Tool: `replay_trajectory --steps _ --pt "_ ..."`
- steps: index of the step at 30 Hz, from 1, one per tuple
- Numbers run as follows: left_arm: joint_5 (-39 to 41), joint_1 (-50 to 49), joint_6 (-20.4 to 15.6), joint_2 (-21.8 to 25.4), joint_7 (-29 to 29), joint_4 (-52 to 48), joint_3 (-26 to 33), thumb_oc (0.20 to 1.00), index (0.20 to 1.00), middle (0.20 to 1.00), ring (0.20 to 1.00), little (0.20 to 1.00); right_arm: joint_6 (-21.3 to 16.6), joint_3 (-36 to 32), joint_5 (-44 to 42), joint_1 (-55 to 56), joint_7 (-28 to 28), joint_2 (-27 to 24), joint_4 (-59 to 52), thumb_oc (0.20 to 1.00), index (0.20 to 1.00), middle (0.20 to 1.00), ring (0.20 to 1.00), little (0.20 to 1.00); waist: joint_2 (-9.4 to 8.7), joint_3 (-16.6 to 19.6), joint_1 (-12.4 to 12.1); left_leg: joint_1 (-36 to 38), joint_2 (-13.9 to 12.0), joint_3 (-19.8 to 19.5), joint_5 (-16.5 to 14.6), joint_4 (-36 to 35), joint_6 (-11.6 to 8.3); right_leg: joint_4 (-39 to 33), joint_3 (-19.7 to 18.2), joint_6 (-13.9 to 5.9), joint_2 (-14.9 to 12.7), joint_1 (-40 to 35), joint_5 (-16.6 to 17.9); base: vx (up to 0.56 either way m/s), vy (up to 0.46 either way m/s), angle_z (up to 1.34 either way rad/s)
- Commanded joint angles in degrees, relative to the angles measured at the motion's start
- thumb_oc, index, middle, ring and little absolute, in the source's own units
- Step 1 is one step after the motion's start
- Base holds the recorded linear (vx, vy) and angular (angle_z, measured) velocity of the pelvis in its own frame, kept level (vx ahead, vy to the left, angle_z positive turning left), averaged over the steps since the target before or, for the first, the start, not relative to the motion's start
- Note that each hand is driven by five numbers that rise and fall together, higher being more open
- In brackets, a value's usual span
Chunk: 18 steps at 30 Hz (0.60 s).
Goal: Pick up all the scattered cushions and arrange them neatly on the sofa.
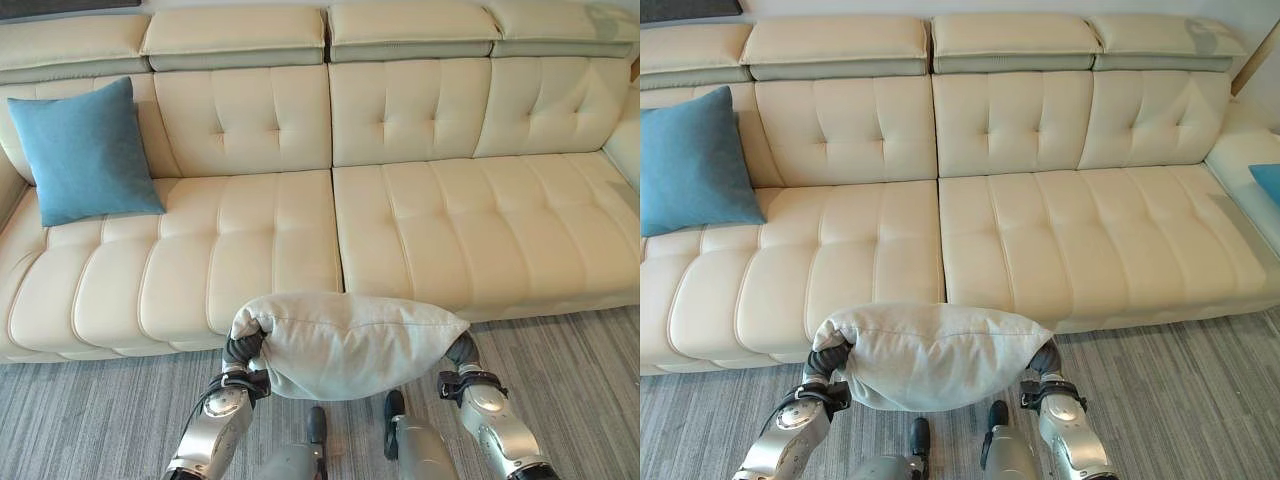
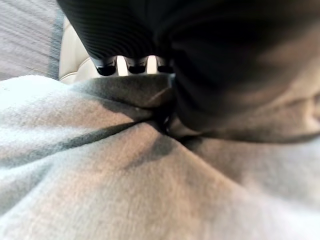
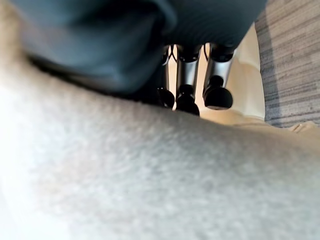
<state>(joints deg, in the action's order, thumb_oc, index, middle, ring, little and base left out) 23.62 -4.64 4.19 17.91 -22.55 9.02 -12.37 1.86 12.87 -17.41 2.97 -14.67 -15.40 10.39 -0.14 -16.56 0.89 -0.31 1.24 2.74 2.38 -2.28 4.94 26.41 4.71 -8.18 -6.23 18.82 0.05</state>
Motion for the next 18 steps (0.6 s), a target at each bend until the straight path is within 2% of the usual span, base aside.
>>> replay_trajectory --steps 1,2,3,6,7,8,9,10,11,13,15,16,17,18 --pt "-1.62 2.54 -3.47 -0.89 1.62 -11.35 0.11 0.200 0.200 0.200 0.200 0.200 -4.22 0.63 -1.90 -3.66 0.79 2.24 -8.29 0.200 0.200 0.200 0.200 0.200 -0.13 0.76 -0.90 5.26 2.70 -0.58 -6.10 -2.72 -1.98 -8.56 4.69 0.13 2.35 -1.41 -0.53 0.20 -0.075 0.11" --pt "-1.70 2.14 -3.49 -1.14 1.42 -11.99 0.60 0.200 0.200 0.200 0.200 0.200 -4.42 0.88 -2.31 -3.69 0.75 2.00 -8.87 0.200 0.200 0.200 0.200 0.200 -0.40 1.02 -1.01 5.71 2.91 -0.68 -6.57 -2.72 -2.28 -14.50 5.68 -0.05 3.21 -1.78 0.79 0.42 -0.195 0.19" --pt "-2.38 2.66 -3.67 -1.65 0.68 -12.91 0.88 0.200 0.200 0.200 0.200 0.200 -4.56 1.53 -1.78 -4.36 -0.05 1.88 -10.67 0.200 0.200 0.200 0.200 0.200 -1.43 1.44 -1.06 7.66 3.55 -1.13 -7.79 -2.72 -3.15 -26.13 6.92 -1.20 5.47 -2.45 3.69 0.47 -0.218 0.23" --pt "-2.97 3.07 -4.11 -2.02 0.37 -13.40 0.53 0.200 0.200 0.200 0.200 0.200 -4.71 1.86 -1.15 -4.56 -0.65 1.82 -11.65 0.200 0.200 0.200 0.200 0.200 -1.76 1.98 -0.54 9.36 3.55 -2.19 -8.95 -2.50 -3.65 -27.69 6.79 -0.89 5.89 -3.94 4.02 0.37 -0.141 0.40" --pt "-3.39 3.16 -4.76 -2.51 -0.12 -14.05 0.24 0.200 0.200 0.200 0.200 0.200 -5.03 2.59 -1.23 -4.50 -0.48 1.82 -11.87 0.200 0.200 0.200 0.200 0.200 -1.83 3.57 -0.37 10.89 3.15 -2.79 -11.05 -0.74 -4.05 -27.31 6.95 0.36 5.82 -6.00 3.56 0.46 -0.147 0.43" --pt "-3.39 3.13 -4.76 -2.52 -0.12 -14.06 0.24 0.200 0.200 0.200 0.200 0.200 -5.03 2.60 -1.23 -4.48 -0.48 1.81 -11.88 0.200 0.200 0.200 0.200 0.200 -1.79 3.56 -0.32 10.88 3.11 -2.84 -11.15 -0.61 -4.07 -27.36 7.02 0.36 5.84 -6.09 3.56 0.51 -0.157 0.28" --pt "-3.27 2.96 -4.78 -2.95 -0.15 -14.38 0.14 0.200 0.200 0.200 0.200 0.200 -5.16 2.68 -1.46 -4.46 -0.45 1.73 -12.13 0.200 0.200 0.200 0.200 0.200 -1.46 4.35 -0.08 10.92 2.64 -2.91 -11.43 2.61 -4.74 -26.41 7.10 1.19 6.03 -7.18 3.00 0.51 -0.159 0.26" --pt "-2.66 2.71 -5.40 -3.63 -0.35 -15.25 -0.10 0.200 0.200 0.200 0.200 0.200 -5.54 3.10 -2.30 -4.90 -0.47 1.28 -11.99 0.200 0.200 0.200 0.200 0.200 -0.81 5.01 0.05 9.84 1.88 -1.67 -8.78 11.77 -7.05 -25.99 7.29 2.88 6.61 -10.55 1.24 0.51 -0.159 0.18" --pt "-2.66 2.69 -5.40 -3.64 -0.35 -15.26 -0.10 0.200 0.200 0.200 0.200 0.200 -5.54 3.11 -2.31 -4.90 -0.48 1.27 -11.98 0.200 0.200 0.200 0.200 0.200 -0.76 4.96 0.09 9.69 1.82 -1.70 -9.00 12.18 -7.08 -26.03 7.35 2.91 6.65 -10.61 1.26 0.53 -0.194 0.37" --pt "-1.73 3.38 -6.30 -4.29 -1.46 -16.11 -0.72 0.200 0.200 0.200 0.200 0.200 -5.68 4.21 -3.10 -7.10 -1.36 -0.03 -12.55 0.200 0.200 0.200 0.200 0.200 -0.31 3.70 -0.84 0.10 1.33 -0.42 -1.39 32.76 -11.77 -26.94 8.18 5.44 6.92 -15.91 -1.40 0.43 -0.233 0.61" --pt "-1.45 4.40 -6.24 -4.52 -2.76 -16.40 -0.95 0.200 0.200 0.200 0.200 0.200 -5.25 4.65 -2.34 -8.78 -2.62 -0.16 -13.06 0.200 0.200 0.200 0.200 0.200 -1.54 3.24 -1.23 -4.69 -0.66 2.40 -3.02 33.68 -9.29 -26.97 7.93 6.58 6.42 -18.30 -3.09 0.31 -0.189 0.00" --pt "-1.44 4.42 -6.23 -4.51 -2.77 -16.40 -0.94 0.200 0.200 0.200 0.200 0.200 -5.25 4.65 -2.34 -8.80 -2.63 -0.14 -13.06 0.200 0.200 0.200 0.200 0.200 -1.54 3.19 -1.29 -4.60 -0.67 2.47 -3.08 33.67 -9.27 -26.91 7.87 6.56 6.43 -18.33 -3.16 0.15 -0.081 -0.54" --pt "-1.53 4.76 -6.03 -4.51 -3.12 -16.51 -0.98 0.200 0.200 0.200 0.200 0.200 -5.24 4.79 -2.24 -9.24 -3.34 0.06 -13.26 0.200 0.200 0.200 0.200 0.200 -2.23 2.95 -1.52 -5.97 -0.69 2.76 -4.64 30.43 -8.22 -26.92 7.87 6.46 5.94 -19.12 -3.42 0.25 -0.063 -0.33" --pt "-1.79 5.09 -5.79 -4.32 -3.43 -16.76 -1.37 0.200 0.200 0.200 0.200 0.200 -5.48 5.25 -2.53 -9.78 -3.95 0.41 -13.59 0.200 0.200 0.200 0.200 0.200 -3.05 2.93 -1.77 -6.15 -0.27 2.13 -7.37 21.51 -6.41 -27.05 7.36 5.97 5.56 -20.34 -4.16 0.25 -0.064 -0.17"
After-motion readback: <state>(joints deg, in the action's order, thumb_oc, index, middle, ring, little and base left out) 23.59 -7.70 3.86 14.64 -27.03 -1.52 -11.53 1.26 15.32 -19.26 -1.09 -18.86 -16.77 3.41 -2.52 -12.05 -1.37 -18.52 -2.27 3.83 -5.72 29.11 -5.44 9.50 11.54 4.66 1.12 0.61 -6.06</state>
